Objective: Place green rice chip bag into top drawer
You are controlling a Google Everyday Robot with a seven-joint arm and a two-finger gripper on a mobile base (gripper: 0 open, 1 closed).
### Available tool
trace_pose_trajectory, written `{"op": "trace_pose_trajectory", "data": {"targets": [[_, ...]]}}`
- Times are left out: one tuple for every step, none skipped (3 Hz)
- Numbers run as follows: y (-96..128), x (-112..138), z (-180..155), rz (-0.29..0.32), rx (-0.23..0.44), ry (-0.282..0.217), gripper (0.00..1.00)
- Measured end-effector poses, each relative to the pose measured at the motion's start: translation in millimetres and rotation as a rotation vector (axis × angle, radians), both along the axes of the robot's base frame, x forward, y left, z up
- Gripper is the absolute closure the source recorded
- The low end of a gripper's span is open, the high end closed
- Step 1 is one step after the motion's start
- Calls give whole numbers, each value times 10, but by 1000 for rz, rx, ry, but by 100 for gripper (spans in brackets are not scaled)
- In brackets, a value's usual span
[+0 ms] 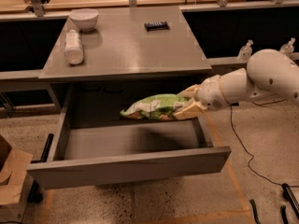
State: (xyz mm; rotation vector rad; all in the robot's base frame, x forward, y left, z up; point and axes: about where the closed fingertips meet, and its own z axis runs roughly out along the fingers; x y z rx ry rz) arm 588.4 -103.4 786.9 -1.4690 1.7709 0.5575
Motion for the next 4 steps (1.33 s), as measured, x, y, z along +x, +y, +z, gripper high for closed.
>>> {"op": "trace_pose_trajectory", "data": {"targets": [[19,-1,-11,3,1,2,36],[40,-3,-20,7,1,4,12],[59,-5,-29,11,2,5,0],[59,-5,-29,11,2,5,0]]}}
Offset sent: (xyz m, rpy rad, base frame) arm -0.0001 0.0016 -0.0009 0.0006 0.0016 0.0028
